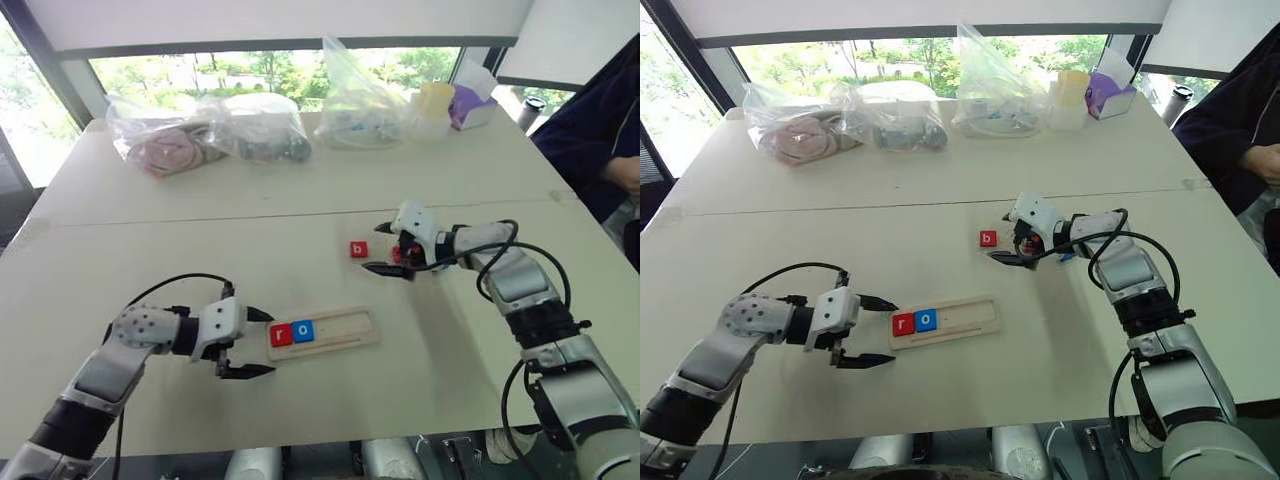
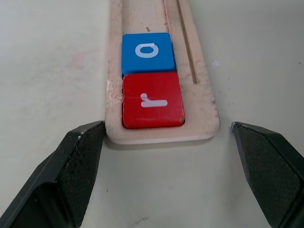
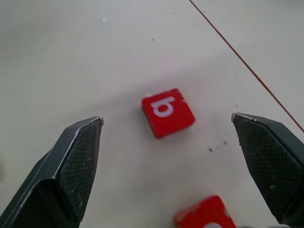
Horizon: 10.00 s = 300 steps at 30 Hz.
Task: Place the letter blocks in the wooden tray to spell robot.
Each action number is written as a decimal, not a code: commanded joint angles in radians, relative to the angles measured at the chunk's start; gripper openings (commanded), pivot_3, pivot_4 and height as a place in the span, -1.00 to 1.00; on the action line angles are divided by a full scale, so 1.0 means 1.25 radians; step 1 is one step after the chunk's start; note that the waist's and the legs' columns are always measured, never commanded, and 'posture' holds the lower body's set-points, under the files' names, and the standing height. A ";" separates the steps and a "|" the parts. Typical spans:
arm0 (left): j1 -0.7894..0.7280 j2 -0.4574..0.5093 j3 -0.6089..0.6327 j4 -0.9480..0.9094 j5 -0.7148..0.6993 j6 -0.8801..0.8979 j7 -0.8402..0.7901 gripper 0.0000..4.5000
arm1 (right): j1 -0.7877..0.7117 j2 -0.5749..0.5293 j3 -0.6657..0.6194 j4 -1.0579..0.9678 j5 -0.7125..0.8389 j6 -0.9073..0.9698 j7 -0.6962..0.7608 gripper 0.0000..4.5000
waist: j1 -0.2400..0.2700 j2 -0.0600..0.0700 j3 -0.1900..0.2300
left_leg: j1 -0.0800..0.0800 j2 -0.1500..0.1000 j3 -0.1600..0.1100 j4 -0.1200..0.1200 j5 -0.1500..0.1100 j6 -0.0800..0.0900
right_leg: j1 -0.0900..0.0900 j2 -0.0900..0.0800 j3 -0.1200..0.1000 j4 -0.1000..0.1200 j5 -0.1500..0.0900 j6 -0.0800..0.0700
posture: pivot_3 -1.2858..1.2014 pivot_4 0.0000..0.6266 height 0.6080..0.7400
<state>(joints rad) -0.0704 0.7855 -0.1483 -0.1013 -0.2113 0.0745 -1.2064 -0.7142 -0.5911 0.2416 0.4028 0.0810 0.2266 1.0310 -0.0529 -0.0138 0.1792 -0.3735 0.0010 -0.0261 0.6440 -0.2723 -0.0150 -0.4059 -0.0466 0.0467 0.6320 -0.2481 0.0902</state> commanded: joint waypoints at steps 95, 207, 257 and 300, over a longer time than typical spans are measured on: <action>-0.051 -0.057 0.132 -0.279 -0.201 0.297 0.213 1.00 | 0.465 0.115 -0.416 -0.965 0.406 1.110 -0.771 0.42 | 0.009 -0.001 0.000 | -0.016 -0.001 0.000 0.003 0.001 -0.002 | -0.014 0.003 -0.001 0.001 0.001 0.000 | 0.03 -0.52 1.00; 0.085 -0.008 0.213 -0.418 -0.223 0.350 0.318 1.00 | 0.182 -0.202 0.002 -0.413 0.109 0.068 0.313 -0.51 | 0.031 -0.002 0.005 | -0.002 -0.002 0.001 0.004 0.001 -0.001 | 0.001 -0.001 0.000 -0.001 -0.001 0.000 | 0.03 -0.52 1.00; 0.155 -0.005 0.207 -0.510 -0.252 0.366 0.319 1.00 | 0.142 -0.050 0.168 -0.487 0.006 0.186 0.157 -0.29 | 0.031 -0.002 0.005 | -0.003 -0.003 0.000 0.003 0.001 -0.001 | 0.000 -0.001 0.000 -0.001 -0.001 0.000 | 0.03 -0.52 1.00; 0.154 -0.028 0.191 -0.490 -0.222 0.340 0.336 1.00 | 0.113 0.004 0.170 -0.425 -0.015 0.151 0.110 0.97 | 0.031 -0.002 0.006 | -0.004 -0.003 0.000 0.003 0.001 -0.001 | -0.001 -0.001 0.000 -0.002 -0.001 0.000 | 0.03 -0.52 1.00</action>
<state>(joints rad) 0.1228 0.7543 0.0905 -0.7009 -0.4899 0.5184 -0.7892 -0.5579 -0.5988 0.4633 -0.1194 0.0599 0.4301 1.1739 -0.0145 -0.0163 0.1861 -0.3781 -0.0021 -0.0258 0.6478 -0.2715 -0.0168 -0.4072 -0.0484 0.0463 0.6297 -0.2493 0.0897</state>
